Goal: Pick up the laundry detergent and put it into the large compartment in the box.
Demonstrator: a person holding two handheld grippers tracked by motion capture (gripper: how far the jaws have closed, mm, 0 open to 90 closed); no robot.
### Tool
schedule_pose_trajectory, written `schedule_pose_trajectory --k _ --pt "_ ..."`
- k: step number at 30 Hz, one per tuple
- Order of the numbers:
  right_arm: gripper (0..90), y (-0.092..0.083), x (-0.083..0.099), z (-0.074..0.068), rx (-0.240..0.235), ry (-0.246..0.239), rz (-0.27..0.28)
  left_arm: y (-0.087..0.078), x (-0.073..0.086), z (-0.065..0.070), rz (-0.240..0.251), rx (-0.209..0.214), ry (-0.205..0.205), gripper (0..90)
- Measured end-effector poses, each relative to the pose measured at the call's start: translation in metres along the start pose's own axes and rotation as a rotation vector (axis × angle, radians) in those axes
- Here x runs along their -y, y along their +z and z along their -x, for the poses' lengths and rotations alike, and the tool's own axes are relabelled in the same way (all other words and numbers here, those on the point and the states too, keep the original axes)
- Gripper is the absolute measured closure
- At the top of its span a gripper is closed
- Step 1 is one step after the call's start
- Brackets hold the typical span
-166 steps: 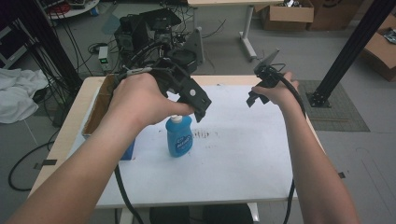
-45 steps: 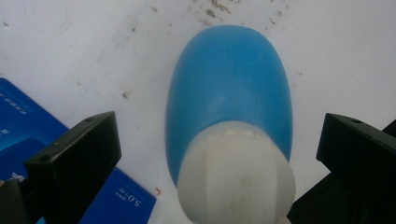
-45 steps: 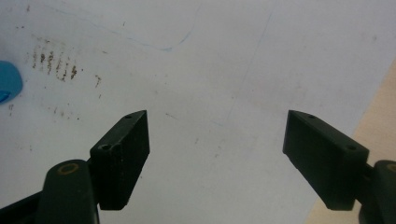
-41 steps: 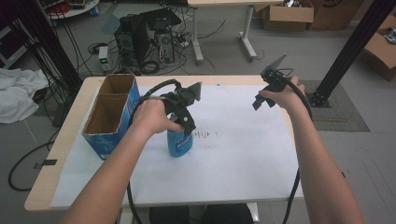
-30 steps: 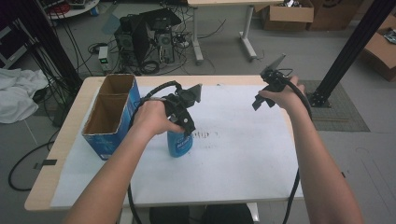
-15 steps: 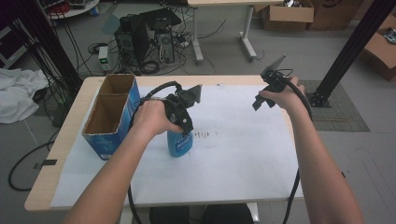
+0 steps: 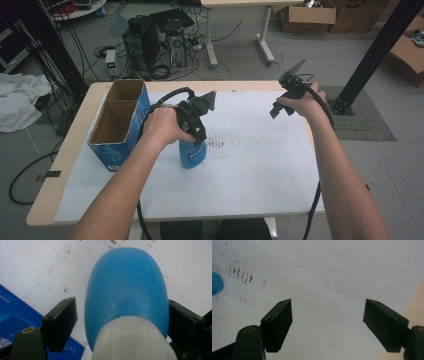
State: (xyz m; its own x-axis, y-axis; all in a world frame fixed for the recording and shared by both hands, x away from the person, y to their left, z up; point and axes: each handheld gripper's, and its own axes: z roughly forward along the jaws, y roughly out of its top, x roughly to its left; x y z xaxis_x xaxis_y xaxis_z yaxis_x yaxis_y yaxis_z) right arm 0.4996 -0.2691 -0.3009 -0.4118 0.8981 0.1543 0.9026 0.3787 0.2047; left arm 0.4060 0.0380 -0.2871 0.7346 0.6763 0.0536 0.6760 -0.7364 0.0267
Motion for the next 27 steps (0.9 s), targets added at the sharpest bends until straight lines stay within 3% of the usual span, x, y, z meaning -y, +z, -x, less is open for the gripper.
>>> schedule_pose_trajectory --k 27 --pt "23.5 0.001 0.0007 0.0001 0.001 -0.002 -0.002 0.0017 -0.0019 0.0 -0.017 -0.008 0.003 29.1"
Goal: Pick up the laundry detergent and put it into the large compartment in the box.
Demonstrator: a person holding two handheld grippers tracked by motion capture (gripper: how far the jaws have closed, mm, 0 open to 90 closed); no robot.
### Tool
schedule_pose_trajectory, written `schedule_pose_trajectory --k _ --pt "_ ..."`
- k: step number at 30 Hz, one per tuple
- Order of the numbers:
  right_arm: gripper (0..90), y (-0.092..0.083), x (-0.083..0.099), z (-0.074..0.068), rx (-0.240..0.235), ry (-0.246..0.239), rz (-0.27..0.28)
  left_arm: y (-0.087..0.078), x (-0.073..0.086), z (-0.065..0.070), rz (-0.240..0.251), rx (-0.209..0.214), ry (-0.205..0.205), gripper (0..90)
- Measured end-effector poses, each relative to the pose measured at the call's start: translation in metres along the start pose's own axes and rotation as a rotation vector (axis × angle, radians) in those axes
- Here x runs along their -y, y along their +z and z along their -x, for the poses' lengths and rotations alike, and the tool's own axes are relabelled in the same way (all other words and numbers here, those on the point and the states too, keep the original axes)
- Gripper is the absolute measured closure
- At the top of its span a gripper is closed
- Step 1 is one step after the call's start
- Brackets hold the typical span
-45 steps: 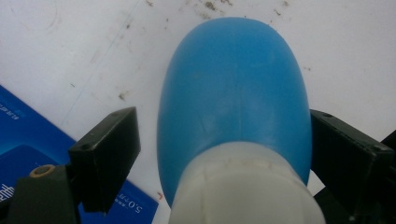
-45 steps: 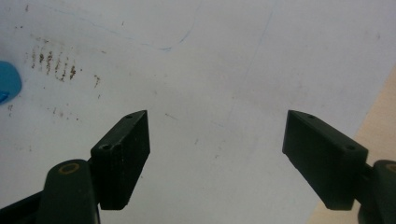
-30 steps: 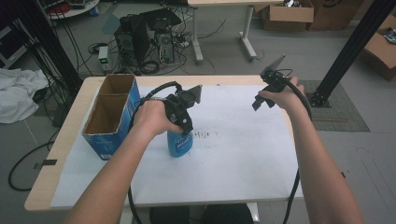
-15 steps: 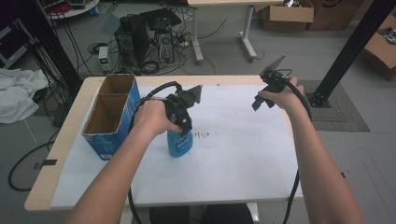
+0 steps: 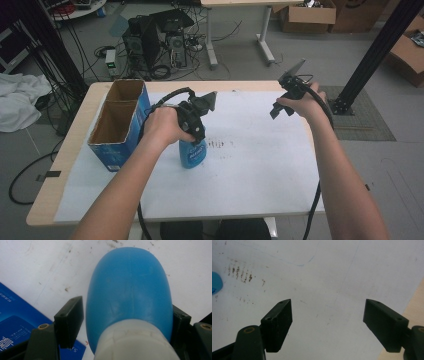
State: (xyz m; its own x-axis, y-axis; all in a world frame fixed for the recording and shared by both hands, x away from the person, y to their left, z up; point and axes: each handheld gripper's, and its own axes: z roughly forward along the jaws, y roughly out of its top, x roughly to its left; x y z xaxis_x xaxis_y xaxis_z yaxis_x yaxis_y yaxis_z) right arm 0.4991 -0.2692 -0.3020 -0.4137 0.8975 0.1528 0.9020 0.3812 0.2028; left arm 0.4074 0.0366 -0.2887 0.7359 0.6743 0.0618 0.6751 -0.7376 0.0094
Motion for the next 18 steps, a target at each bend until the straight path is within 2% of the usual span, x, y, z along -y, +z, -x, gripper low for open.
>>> schedule_pose_trajectory --k 15,18 --pt "23.5 0.0015 0.0017 0.0026 -0.004 0.003 0.0 -0.0002 -0.0013 0.0007 -0.004 0.014 -0.002 33.8" --pt "23.5 0.0023 0.0022 0.0031 -0.005 0.006 -0.001 -0.0006 -0.0017 0.001 -0.007 0.022 0.008 37.2"
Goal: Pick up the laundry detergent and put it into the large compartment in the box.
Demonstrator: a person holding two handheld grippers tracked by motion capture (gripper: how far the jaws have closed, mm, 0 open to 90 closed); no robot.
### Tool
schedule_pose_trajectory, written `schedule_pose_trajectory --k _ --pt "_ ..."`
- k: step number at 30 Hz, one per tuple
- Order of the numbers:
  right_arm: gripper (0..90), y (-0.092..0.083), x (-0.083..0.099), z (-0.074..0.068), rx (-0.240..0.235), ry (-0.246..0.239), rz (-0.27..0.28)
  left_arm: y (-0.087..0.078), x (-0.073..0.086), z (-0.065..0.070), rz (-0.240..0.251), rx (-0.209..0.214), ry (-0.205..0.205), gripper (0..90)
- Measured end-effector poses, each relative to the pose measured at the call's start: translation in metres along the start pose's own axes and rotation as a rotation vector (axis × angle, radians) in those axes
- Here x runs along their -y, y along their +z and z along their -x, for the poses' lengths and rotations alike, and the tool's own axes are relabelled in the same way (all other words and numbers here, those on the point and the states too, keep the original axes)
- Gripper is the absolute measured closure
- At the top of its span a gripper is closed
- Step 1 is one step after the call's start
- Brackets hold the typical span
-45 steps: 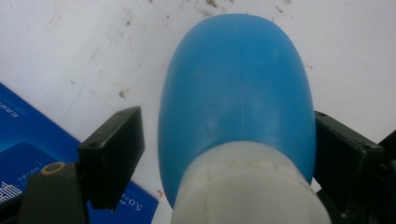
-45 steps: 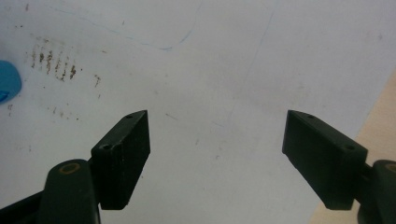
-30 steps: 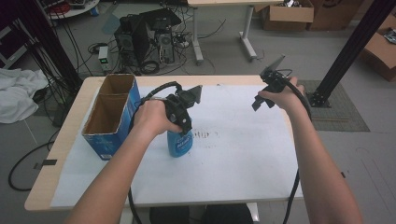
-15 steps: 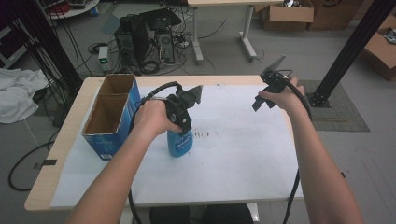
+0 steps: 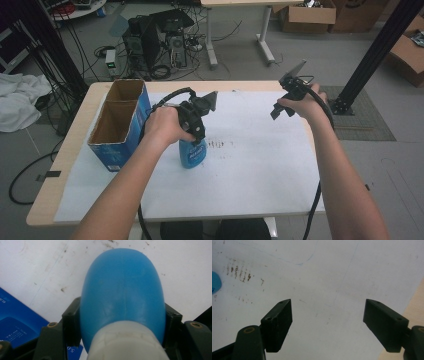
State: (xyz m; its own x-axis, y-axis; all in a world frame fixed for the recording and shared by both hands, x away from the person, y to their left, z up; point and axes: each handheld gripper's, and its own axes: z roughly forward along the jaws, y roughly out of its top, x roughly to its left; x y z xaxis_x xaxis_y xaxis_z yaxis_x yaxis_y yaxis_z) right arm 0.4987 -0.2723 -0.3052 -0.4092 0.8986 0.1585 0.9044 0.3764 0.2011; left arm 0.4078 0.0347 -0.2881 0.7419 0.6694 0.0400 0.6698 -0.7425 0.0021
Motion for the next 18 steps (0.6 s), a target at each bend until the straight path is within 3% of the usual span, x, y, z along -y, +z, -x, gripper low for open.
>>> schedule_pose_trajectory --k 18 --pt "23.7 0.0009 0.0 -0.0016 -0.003 -0.003 -0.002 -0.0012 -0.0007 0.0023 -0.021 -0.011 -0.031 37.8"
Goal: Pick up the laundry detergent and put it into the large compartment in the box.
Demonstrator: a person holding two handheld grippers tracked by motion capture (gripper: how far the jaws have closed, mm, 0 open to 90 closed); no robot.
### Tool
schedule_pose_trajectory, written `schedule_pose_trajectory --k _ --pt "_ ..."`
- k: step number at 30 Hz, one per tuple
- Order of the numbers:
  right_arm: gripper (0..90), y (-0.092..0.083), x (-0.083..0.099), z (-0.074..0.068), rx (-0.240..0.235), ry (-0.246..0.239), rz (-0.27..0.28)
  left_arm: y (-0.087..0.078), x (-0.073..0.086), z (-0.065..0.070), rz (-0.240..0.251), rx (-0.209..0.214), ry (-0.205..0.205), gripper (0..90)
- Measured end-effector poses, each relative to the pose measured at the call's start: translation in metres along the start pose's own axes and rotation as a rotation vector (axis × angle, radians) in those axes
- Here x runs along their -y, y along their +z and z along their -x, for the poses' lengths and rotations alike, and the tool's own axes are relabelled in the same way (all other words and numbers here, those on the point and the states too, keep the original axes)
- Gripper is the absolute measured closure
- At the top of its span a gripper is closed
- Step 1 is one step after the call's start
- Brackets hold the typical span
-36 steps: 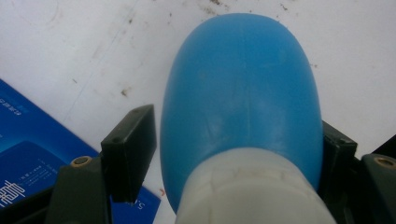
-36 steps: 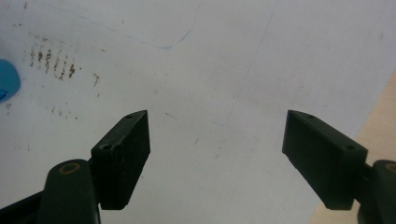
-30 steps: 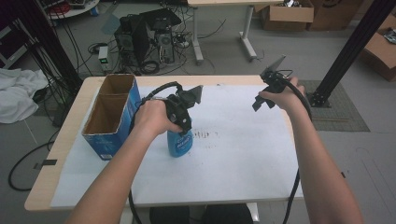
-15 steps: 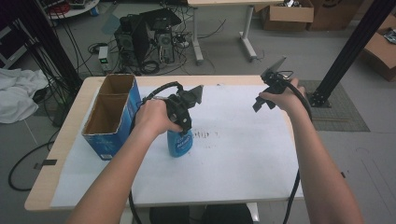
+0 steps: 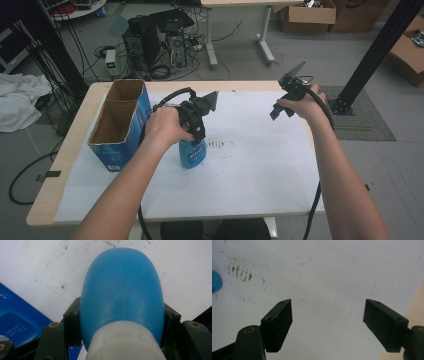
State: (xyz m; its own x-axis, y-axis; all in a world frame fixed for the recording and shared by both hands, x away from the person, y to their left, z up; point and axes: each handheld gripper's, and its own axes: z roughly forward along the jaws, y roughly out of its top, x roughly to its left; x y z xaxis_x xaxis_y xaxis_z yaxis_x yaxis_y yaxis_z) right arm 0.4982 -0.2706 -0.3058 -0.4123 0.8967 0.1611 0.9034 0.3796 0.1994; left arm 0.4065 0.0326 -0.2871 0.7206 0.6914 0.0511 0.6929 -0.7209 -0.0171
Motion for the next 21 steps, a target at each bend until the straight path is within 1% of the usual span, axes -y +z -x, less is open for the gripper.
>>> schedule_pose_trajectory --k 3,5,6,7,9,13,14,19,20,21 --pt "23.7 -0.001 0.0 -0.001 0.0 -0.003 0.003 -0.001 0.0 0.002 -0.017 -0.017 0.007 37.9" --pt "23.8 -0.001 0.0 -0.001 -0.001 -0.005 0.004 -0.004 0.001 0.002 -0.017 -0.018 0.003 38.0" --pt "23.8 -0.002 0.0 -0.001 -0.003 -0.005 0.005 -0.006 0.001 0.002 -0.018 -0.019 0.004 38.0" --pt "23.8 -0.002 0.0 -0.001 -0.001 -0.005 0.006 -0.009 0.002 0.002 -0.009 -0.018 -0.004 38.0" --pt "23.9 -0.003 0.0 -0.001 -0.003 -0.005 0.007 -0.016 0.002 0.001 -0.014 -0.021 -0.005 38.0" --pt "23.9 -0.004 0.0 -0.001 -0.002 -0.01 0.011 -0.034 0.006 -0.003 0.0 -0.022 -0.038 38.1" --pt "24.0 -0.004 -0.001 -0.001 -0.004 -0.005 0.011 -0.039 0.006 -0.005 -0.002 -0.024 -0.043 38.1" --pt "23.9 -0.005 -0.001 -0.001 -0.005 -0.006 0.015 -0.067 0.012 -0.013 0.027 -0.028 -0.096 38.1" --pt "23.9 -0.005 -0.001 -0.002 -0.007 -0.003 0.016 -0.067 0.012 -0.013 0.027 -0.028 -0.096 38.2" --pt "23.9 -0.005 -0.001 -0.002 -0.007 -0.007 0.015 -0.074 0.013 -0.016 0.029 -0.027 -0.11 38.1"
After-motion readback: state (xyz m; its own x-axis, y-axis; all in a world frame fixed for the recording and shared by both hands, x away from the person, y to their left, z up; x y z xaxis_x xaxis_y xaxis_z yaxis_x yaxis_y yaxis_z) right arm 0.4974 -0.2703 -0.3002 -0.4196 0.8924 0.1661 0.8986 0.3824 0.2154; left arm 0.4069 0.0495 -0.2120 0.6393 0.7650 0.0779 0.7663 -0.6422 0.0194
